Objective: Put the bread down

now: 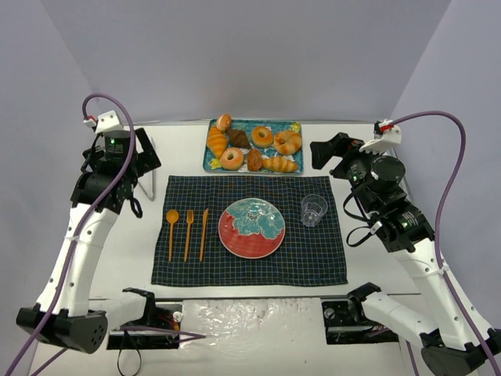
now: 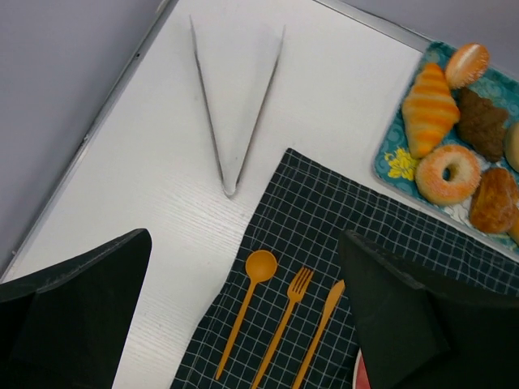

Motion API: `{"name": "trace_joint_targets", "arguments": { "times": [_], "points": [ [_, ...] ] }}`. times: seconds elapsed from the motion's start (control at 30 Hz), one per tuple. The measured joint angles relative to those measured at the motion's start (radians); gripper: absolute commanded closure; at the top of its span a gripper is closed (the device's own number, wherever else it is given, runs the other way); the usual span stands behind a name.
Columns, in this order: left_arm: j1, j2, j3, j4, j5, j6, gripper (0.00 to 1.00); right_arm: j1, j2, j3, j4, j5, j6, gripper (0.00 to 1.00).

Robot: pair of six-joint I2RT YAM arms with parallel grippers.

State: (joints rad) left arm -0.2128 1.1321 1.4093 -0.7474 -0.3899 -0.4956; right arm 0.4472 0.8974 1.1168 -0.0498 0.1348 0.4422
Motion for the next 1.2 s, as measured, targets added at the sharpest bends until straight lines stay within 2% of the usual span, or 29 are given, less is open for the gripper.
{"name": "trace_joint_targets", "arguments": {
  "times": [0.27,0.57,0.9,1.2],
  "points": [
    [0.151,0.254,-0.015,0.084,0.036,-0.029,0.03,0.000,0.000,-0.004,0.003,-0.015,0.014,0.00],
    [0.197,0.660,0.053,0.175,0.138,-0.010,0.03,0.000,-0.018,-0.028,0.008,-0.024,0.018,0.00],
    [0.277,0.724,0.052,0.253,0.201,-0.002,0.03,0.000,-0.004,-0.068,0.029,-0.047,0.018,0.00],
    [0.287,0.790,0.052,0.285,0.227,-0.002,0.03,0.000,0.002,-0.110,0.053,-0.060,0.018,0.00]
  ]
}}
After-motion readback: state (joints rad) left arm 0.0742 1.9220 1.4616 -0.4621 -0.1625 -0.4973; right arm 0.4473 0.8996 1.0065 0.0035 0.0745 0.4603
